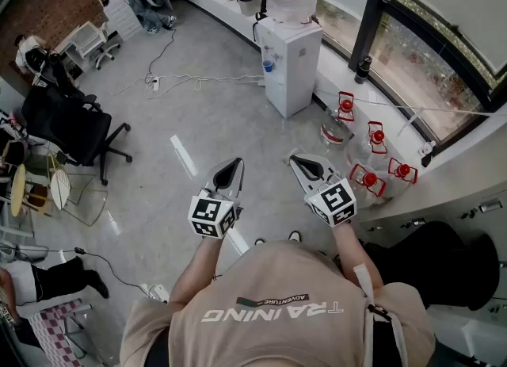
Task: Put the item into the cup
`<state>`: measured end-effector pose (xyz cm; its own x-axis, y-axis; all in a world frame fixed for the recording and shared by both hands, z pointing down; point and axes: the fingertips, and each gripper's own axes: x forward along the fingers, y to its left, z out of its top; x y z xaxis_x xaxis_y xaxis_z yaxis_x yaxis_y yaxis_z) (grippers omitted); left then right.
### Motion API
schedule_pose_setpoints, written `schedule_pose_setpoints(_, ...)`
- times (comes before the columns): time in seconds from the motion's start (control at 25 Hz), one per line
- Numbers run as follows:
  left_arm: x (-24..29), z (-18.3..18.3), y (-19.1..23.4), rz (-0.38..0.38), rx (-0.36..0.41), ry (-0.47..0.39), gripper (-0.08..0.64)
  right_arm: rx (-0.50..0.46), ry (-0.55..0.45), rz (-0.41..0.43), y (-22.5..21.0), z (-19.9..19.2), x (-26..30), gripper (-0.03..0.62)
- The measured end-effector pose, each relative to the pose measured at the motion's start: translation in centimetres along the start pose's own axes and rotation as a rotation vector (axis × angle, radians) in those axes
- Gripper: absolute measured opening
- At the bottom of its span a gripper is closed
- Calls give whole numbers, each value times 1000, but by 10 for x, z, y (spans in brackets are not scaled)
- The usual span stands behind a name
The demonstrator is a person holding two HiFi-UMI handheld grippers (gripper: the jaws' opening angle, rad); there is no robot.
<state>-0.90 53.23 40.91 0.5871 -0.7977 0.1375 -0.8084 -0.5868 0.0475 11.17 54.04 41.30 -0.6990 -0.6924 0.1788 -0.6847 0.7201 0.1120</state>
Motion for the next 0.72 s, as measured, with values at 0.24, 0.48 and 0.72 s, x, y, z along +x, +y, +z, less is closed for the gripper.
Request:
schedule_pose_setpoints(0.24, 7, 3, -6, -1, 2, -4, 8, 0, -2, -1, -8, 0, -4, 11)
schedule_pose_setpoints(0.48, 12, 3, -4, 6, 1, -1, 8, 19, -13, -12, -15, 0, -4, 11)
schedule_pose_setpoints(0.72, 17, 11, 8, 19, -1, -14, 8, 36, -5, -10, -19, 0, 5, 11)
